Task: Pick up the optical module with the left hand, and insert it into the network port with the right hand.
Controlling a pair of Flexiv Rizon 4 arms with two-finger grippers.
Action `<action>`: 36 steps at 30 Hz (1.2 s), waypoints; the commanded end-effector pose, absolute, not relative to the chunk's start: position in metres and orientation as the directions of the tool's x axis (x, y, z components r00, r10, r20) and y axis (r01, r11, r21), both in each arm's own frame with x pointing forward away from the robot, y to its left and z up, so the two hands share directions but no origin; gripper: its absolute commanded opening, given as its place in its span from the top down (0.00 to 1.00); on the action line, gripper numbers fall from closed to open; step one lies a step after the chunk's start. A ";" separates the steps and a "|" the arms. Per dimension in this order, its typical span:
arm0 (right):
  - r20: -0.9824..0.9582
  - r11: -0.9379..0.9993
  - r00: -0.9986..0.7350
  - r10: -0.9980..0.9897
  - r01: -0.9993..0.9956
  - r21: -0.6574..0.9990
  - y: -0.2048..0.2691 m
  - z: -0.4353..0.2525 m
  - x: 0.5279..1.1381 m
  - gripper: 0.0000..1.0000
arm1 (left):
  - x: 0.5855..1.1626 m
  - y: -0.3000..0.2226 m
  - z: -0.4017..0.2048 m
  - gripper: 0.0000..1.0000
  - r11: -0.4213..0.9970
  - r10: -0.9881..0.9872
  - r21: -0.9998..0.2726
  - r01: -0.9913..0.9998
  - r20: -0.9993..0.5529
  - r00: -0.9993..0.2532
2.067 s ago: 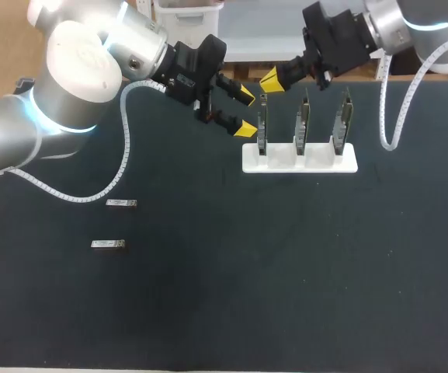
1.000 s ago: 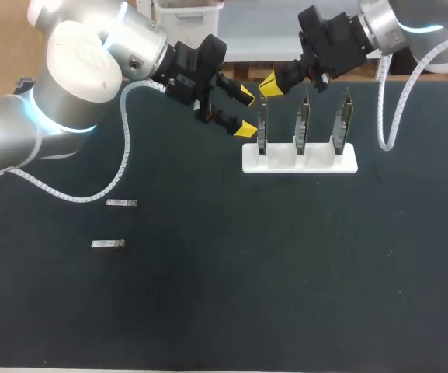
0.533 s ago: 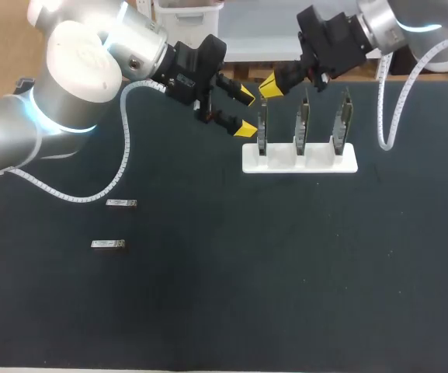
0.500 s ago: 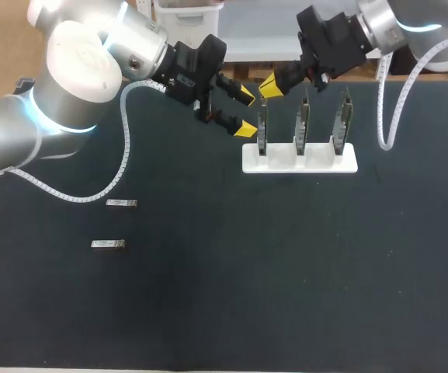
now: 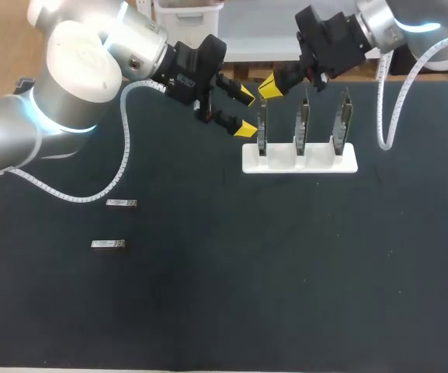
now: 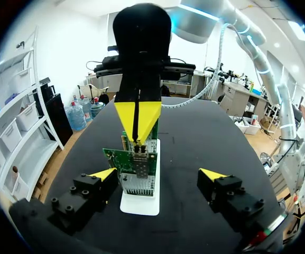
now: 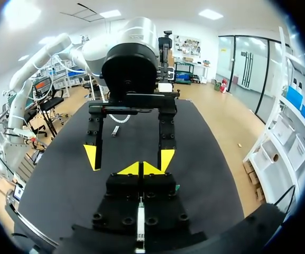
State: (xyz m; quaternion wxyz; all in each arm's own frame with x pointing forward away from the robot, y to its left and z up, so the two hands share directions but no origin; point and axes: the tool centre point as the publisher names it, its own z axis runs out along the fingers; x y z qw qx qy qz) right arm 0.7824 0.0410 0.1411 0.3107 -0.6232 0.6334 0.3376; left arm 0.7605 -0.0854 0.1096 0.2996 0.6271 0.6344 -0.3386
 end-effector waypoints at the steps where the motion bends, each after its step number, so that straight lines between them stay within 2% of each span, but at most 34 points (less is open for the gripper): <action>1: -0.812 -0.002 -0.034 -0.583 -0.999 0.043 0.041 0.128 0.782 1.00 | 0.764 -0.086 0.110 0.00 -0.022 0.596 -0.058 0.998 -0.802 -0.034; 36: -0.765 0.014 -0.078 -0.639 -0.996 0.090 0.035 0.101 0.783 1.00 | 0.764 -0.086 0.110 0.00 -0.022 0.596 -0.058 0.998 -0.802 -0.034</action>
